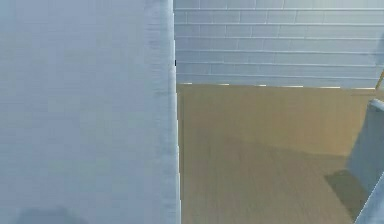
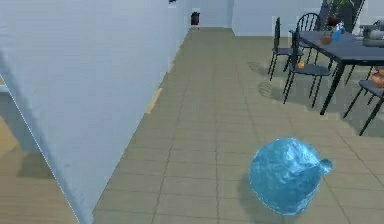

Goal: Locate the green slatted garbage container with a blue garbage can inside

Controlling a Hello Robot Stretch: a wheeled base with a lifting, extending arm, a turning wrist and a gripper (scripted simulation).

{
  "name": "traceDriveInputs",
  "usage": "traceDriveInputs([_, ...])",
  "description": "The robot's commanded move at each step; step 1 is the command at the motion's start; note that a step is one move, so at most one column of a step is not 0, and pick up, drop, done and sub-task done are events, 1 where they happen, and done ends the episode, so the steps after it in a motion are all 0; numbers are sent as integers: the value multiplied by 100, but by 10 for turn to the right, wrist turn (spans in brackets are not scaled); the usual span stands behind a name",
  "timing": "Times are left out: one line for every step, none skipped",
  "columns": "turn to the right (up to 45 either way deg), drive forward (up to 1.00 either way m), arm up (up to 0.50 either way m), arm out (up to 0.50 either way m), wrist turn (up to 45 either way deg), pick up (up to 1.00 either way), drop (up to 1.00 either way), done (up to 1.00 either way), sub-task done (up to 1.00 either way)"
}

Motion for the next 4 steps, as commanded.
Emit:
traceDriveInputs([270,0,0,0,0,0,0,0,0])
traceDriveInputs([0,100,0,0,0,0,0,0,0])
traceDriveInputs([30,0,0,0,0,0,0,0,0])
traceDriveInputs([0,10,0,0,0,0,0,0,0])
